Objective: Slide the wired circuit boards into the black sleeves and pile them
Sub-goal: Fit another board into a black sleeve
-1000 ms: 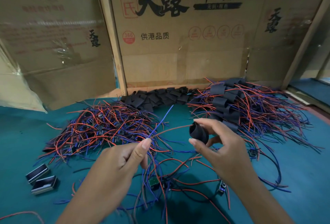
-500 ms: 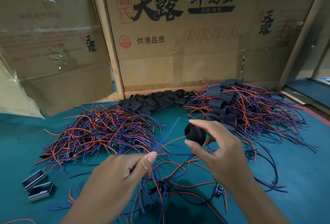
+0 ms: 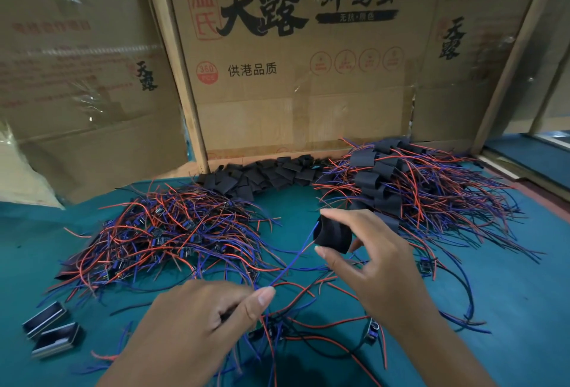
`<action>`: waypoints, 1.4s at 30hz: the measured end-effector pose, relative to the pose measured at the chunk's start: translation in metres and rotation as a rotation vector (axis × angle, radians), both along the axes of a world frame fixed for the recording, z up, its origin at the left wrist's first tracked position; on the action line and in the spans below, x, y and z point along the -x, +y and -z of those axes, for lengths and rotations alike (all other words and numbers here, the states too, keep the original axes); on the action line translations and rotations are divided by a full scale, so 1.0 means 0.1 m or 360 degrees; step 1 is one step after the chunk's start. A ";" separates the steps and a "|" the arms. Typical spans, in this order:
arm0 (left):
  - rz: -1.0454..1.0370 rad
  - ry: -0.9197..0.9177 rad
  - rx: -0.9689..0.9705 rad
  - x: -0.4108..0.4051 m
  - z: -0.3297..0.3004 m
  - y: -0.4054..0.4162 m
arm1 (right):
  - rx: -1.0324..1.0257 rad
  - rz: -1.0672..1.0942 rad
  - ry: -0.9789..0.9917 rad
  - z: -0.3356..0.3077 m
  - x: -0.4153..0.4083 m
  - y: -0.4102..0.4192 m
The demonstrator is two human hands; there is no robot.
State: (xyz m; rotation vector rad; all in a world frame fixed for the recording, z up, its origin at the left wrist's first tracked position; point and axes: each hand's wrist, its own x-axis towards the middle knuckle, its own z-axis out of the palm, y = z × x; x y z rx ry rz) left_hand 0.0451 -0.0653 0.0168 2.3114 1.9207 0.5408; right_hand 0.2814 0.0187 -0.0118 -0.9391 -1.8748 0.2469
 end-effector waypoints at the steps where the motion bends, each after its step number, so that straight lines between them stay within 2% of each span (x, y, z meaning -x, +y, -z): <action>1: 0.0008 0.0028 0.0008 0.00 0.00 0.00 | -0.0035 -0.0022 -0.0038 0.00 0.00 0.00; 8: -0.0006 0.0013 0.0050 -0.01 -0.03 0.02 | -0.0348 -0.0078 -0.0412 -0.02 -0.01 0.03; 12: 0.0025 -0.0235 0.0046 -0.05 -0.04 -0.01 | -0.0495 -0.0157 -0.0553 -0.01 0.12 -0.03; 14: 0.0085 -0.0458 0.0100 -0.07 -0.01 0.00 | -0.0513 -0.0225 -0.0585 0.01 0.21 -0.07; 16: 0.0108 -0.0676 0.0065 -0.09 0.00 0.01 | -0.0422 -0.0313 -0.0601 0.04 0.26 -0.10; 22: 0.0068 -0.0817 -0.0167 -0.07 -0.02 0.01 | -0.0129 -0.0392 -0.0558 0.10 0.27 -0.15; 27: 0.0098 -0.0977 -0.0252 -0.11 0.01 0.04 | -0.0066 -0.0408 -0.0422 0.09 0.28 -0.16; 33: 0.0155 -0.0872 -0.0440 -0.13 0.07 0.09 | 0.0015 -0.0452 -0.0280 0.09 0.30 -0.18; 38: 0.0152 -0.0989 -0.0414 -0.13 0.11 0.11 | 0.0063 -0.0457 -0.0244 0.09 0.31 -0.19; 42: 0.0156 -0.1139 -0.0255 -0.07 0.13 0.12 | 0.0087 -0.0443 -0.0242 0.11 0.29 -0.18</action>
